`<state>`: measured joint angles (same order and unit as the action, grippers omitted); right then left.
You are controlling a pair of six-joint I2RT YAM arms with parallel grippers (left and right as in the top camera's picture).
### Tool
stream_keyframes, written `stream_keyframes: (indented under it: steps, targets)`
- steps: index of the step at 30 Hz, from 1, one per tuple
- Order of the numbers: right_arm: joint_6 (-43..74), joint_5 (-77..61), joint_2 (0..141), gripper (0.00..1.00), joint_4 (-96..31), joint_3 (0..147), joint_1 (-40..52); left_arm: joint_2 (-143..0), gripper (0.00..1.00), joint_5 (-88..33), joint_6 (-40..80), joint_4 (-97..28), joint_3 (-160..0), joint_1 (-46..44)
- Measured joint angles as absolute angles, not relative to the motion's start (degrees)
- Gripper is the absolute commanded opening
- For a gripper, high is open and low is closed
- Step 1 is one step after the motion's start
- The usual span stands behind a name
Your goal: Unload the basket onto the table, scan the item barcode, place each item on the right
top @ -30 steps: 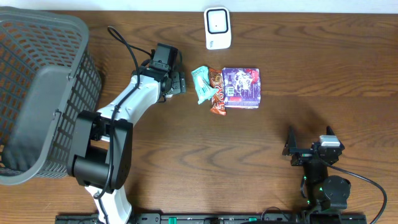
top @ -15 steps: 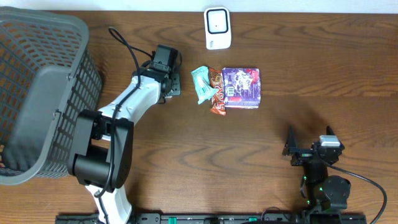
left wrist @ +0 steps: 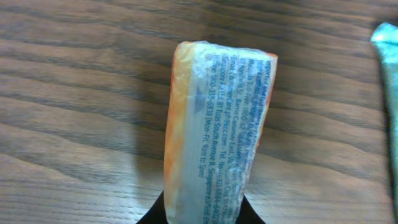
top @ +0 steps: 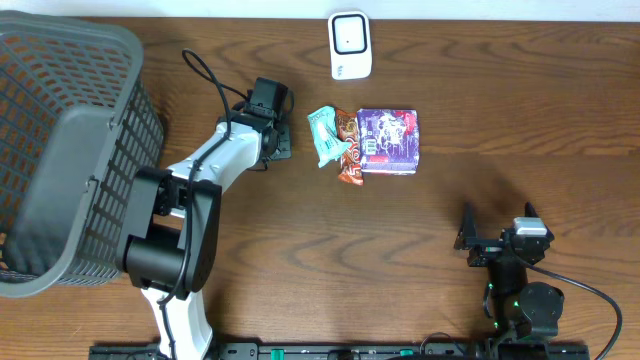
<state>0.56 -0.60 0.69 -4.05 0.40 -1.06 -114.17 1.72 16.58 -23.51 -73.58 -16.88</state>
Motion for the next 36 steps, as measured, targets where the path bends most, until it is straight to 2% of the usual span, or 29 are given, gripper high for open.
stream_keyframes:
  steps: [15,36]
  targets:
    - [0.56,-0.60,0.69,0.99,-4.08,0.40,-1.06,-109.51,0.08,-20.75,27.75,-23.53,-73.56,-16.88]
    - [0.56,-0.60,0.69,0.99,-4.08,0.40,-1.06,-113.25,0.08,-28.62,34.85,-22.00,-73.54,-16.88]
